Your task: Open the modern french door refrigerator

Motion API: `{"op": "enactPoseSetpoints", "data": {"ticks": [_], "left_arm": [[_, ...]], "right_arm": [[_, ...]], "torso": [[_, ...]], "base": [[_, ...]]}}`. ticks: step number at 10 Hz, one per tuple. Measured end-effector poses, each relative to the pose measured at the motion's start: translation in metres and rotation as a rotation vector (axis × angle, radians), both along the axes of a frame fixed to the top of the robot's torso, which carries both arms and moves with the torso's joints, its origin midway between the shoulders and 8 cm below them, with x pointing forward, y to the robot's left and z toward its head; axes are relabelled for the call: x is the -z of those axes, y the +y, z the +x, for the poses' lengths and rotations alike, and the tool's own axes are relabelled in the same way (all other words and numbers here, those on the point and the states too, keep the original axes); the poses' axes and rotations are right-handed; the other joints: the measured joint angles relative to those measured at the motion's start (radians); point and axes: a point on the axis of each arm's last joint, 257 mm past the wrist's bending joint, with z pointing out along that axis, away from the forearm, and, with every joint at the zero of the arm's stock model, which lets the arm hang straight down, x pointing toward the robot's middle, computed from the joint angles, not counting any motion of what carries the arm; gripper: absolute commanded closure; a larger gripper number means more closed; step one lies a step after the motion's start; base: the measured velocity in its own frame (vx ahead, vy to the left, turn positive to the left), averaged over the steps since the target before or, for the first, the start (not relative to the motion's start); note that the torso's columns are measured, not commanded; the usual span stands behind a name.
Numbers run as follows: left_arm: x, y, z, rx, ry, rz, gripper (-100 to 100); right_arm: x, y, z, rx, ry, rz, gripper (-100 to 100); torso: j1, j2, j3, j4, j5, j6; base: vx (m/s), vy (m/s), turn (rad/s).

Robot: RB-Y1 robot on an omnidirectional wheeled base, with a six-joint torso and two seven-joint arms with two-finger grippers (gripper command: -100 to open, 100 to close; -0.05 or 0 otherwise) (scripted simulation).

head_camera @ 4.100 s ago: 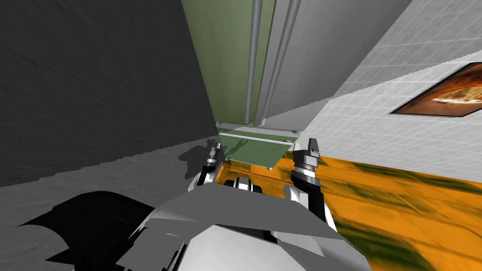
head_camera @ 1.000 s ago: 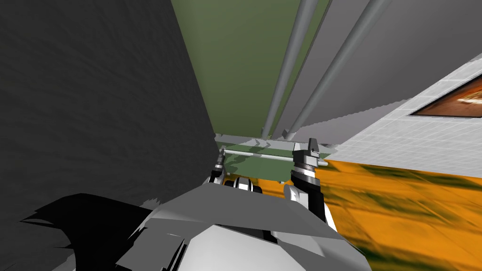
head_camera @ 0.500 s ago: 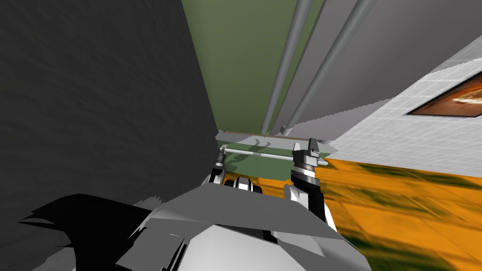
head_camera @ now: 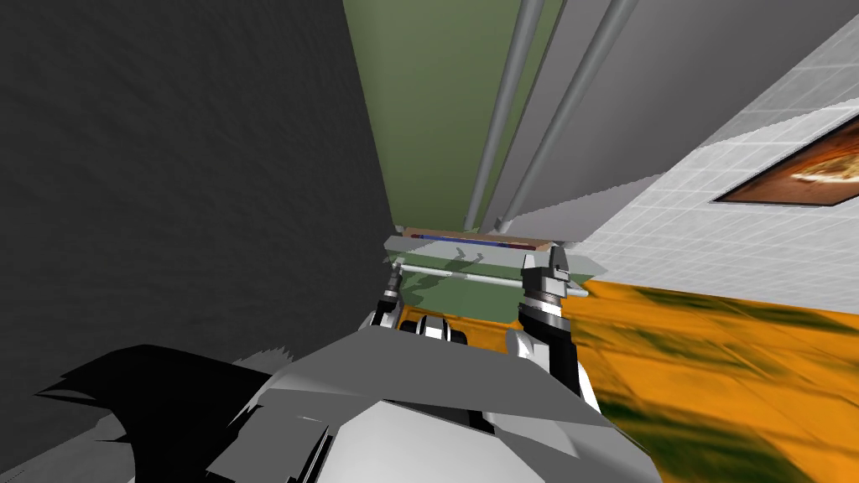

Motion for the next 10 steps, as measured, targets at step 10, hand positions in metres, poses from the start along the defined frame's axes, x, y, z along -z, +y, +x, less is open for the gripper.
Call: {"op": "enactPoseSetpoints", "data": {"ticks": [10], "left_arm": [[0.000,-0.005,-0.011,0.019,0.001,-0.001,100]], "right_arm": [[0.000,0.000,0.000,0.000,0.000,0.000,0]], "torso": [[-0.002,-0.001,0.000,-0.001,0.000,0.001]], "base": [[-0.172,-0.002,0.020]]}}
